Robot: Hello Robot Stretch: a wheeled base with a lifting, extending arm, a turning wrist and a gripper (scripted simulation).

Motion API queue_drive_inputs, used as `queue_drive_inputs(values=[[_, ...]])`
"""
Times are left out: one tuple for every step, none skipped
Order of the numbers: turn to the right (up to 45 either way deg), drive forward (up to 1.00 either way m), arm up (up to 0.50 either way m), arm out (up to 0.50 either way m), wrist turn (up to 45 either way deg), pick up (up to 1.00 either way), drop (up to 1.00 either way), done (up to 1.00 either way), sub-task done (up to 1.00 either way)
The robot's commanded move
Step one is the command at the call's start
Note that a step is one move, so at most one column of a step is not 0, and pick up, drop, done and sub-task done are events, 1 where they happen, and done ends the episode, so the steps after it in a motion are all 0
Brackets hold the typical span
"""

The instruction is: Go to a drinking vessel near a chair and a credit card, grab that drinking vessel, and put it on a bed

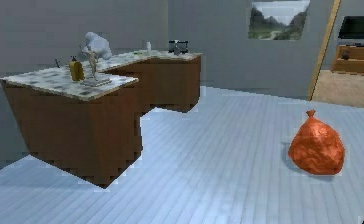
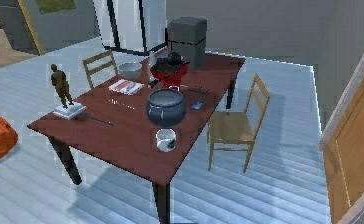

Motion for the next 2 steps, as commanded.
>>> queue_drive_inputs(values=[[0.0, 0.00, 0.00, 0.48, 0.0, 0.00, 0.00, 0.00, 0.00], [0.0, 0.00, 0.00, 0.00, 45.0, 0.00, 0.00, 0.00, 0.00]])
